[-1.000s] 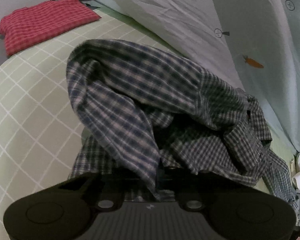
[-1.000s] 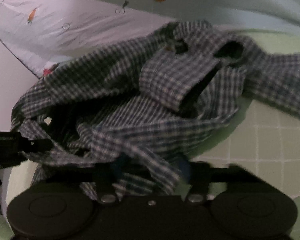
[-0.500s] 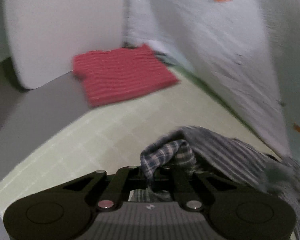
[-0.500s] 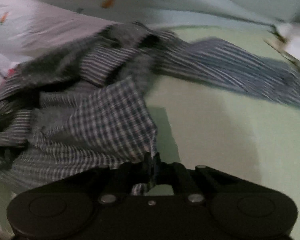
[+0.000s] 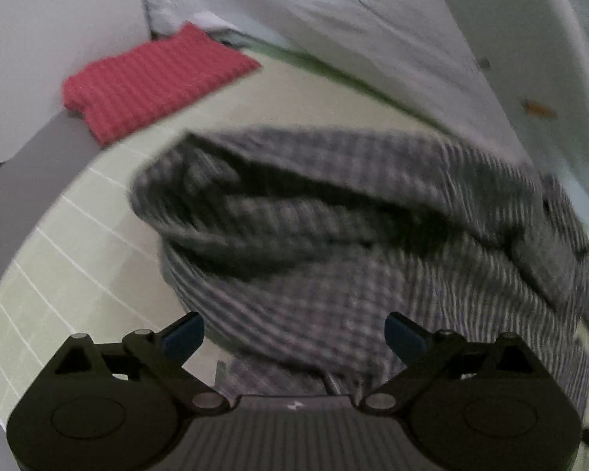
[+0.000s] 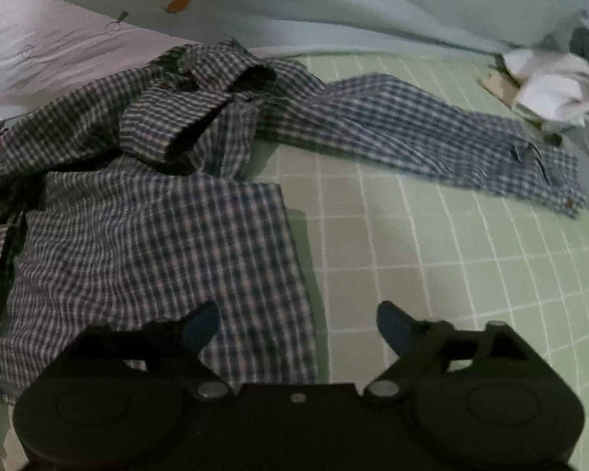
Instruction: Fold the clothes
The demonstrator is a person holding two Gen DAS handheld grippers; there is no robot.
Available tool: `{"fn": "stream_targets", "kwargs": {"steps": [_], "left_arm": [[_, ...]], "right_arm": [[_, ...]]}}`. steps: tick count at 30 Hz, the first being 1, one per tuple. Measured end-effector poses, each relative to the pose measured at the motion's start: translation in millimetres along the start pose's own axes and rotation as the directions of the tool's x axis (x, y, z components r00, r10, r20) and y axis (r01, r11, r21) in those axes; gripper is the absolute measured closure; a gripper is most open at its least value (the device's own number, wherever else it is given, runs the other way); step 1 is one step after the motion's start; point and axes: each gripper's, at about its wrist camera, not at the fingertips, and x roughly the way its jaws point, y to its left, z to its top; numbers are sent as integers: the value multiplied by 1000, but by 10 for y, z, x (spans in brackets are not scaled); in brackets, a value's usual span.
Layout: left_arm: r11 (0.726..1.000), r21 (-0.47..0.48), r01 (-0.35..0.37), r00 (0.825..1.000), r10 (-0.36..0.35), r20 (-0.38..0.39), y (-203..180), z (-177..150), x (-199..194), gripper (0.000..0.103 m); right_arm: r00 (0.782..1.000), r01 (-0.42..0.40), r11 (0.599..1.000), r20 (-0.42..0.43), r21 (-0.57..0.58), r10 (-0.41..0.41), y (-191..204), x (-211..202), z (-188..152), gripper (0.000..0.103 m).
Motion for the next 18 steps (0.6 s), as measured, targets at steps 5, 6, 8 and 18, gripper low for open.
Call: {"fn": "stream_targets", "kwargs": {"steps": [5, 6, 8, 18], "left_arm": [[995, 86, -58, 996, 63, -55, -152, -169, 157, 5], [994, 82, -69, 995, 75, -71, -144, -189, 198, 5], [996, 66, -61, 992, 68, -108, -105, -226, 266, 5], [994, 66, -90, 973, 102, -209, 12, -390, 518, 0]], "right_arm": [[1000, -17, 1000, -8, -8, 17, 91, 93, 24, 4], [1000, -26, 1000, -15, 2, 26, 100, 120, 24, 4], [999, -43, 999, -27, 24, 44, 116, 175, 24, 4], [995, -81, 997, -63, 8, 81, 223, 293, -44, 4]]}}
